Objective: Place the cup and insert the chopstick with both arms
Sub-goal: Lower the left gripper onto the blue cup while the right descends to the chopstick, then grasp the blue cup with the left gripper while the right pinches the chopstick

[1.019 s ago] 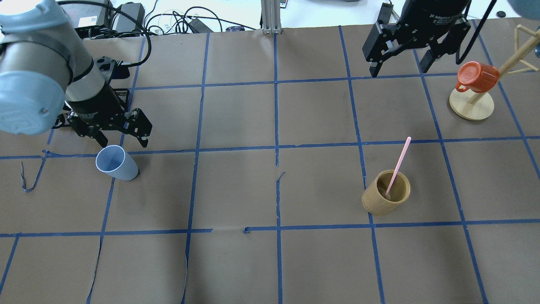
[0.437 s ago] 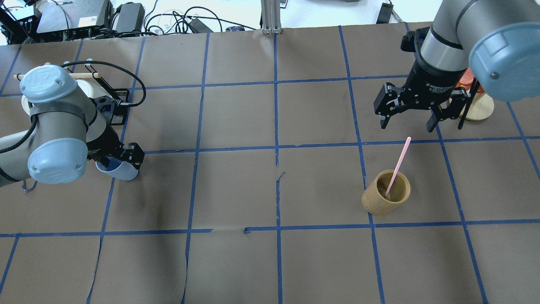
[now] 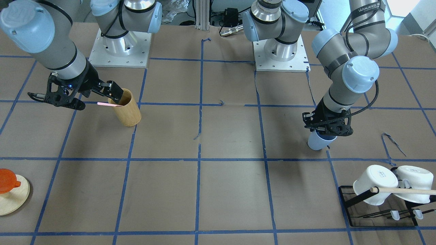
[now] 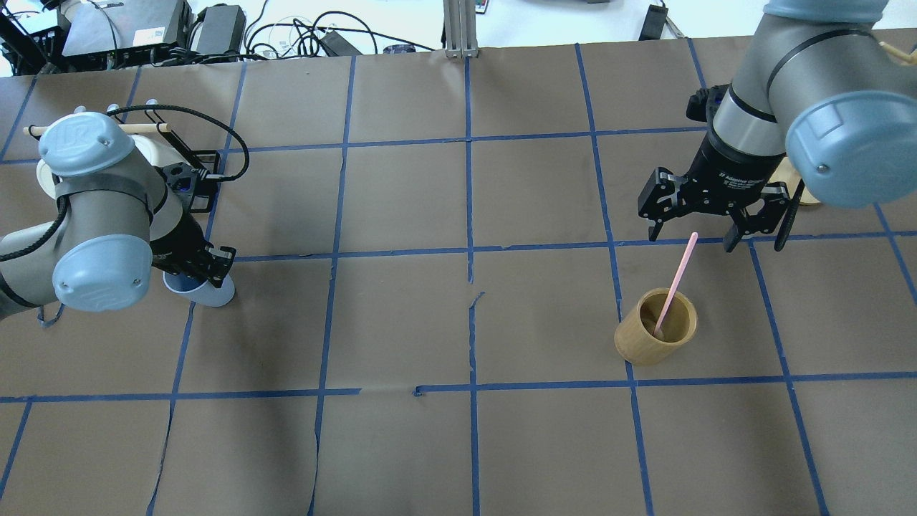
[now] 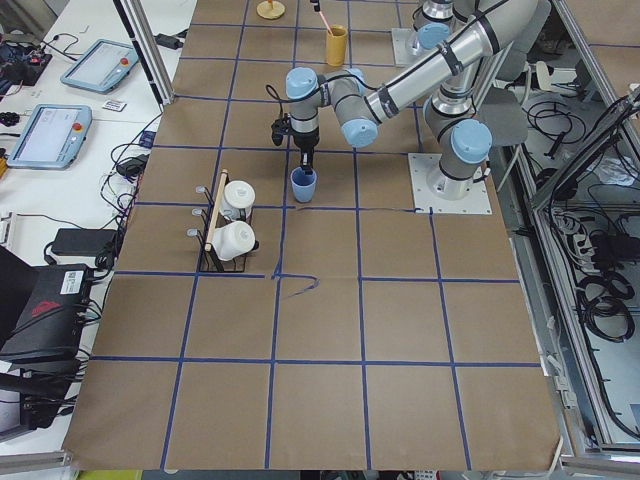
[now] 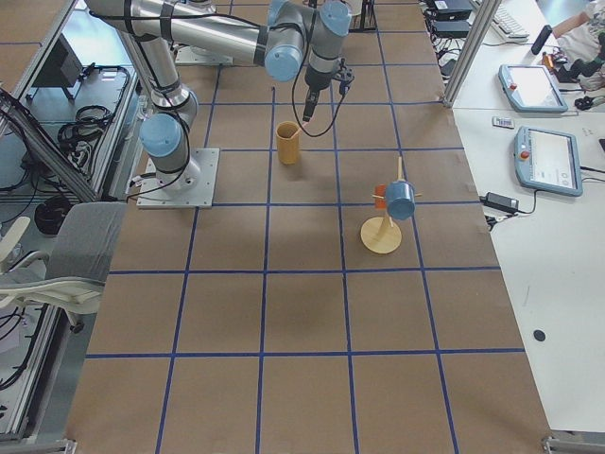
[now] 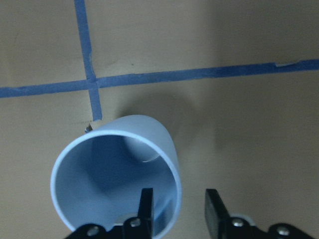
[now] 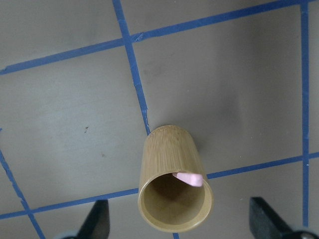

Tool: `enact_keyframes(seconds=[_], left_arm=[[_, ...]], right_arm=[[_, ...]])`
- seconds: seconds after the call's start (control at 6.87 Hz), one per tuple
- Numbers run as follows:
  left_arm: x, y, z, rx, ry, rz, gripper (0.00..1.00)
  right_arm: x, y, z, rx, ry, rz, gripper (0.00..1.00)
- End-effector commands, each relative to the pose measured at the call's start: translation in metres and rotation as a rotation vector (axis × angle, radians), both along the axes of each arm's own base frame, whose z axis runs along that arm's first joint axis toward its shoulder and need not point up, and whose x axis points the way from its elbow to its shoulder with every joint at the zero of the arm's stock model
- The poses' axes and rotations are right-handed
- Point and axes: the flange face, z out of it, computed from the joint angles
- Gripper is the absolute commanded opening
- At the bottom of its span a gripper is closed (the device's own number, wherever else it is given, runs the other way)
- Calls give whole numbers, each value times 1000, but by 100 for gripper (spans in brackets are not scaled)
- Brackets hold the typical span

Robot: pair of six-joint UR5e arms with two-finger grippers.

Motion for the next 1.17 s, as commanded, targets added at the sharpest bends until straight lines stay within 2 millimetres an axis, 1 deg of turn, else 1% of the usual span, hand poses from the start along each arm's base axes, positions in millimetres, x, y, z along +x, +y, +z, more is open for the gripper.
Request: enact_keyframes(seconds=[0.0, 0.15, 0.29, 0.44, 0.58, 0.73, 0.87, 1.02], left_arm=[[1, -4, 8, -22, -10, 14, 0], [-6, -14, 23, -35, -12, 15, 0], [-27, -25, 36, -31, -4, 94, 0], [-67, -36, 52, -53, 7, 139, 0], [-106, -48, 60, -69, 59, 235, 0], [-145, -57, 67, -67, 97, 333, 0], [-187, -61, 67, -69, 100, 346, 0], [-220, -66, 61, -63, 98, 360, 0]], right_arm=[[-1, 5, -22, 2, 9, -48, 86], [-1, 5, -32, -12, 10, -47, 79], [-1, 4, -40, -1, 9, -44, 67], [-2, 4, -38, -6, 9, -45, 52], [-2, 3, -38, -3, 8, -42, 40], [-2, 3, -37, -9, 9, -42, 24], [-2, 4, -34, -15, 12, -46, 14], [-2, 4, -33, -16, 11, -44, 4]])
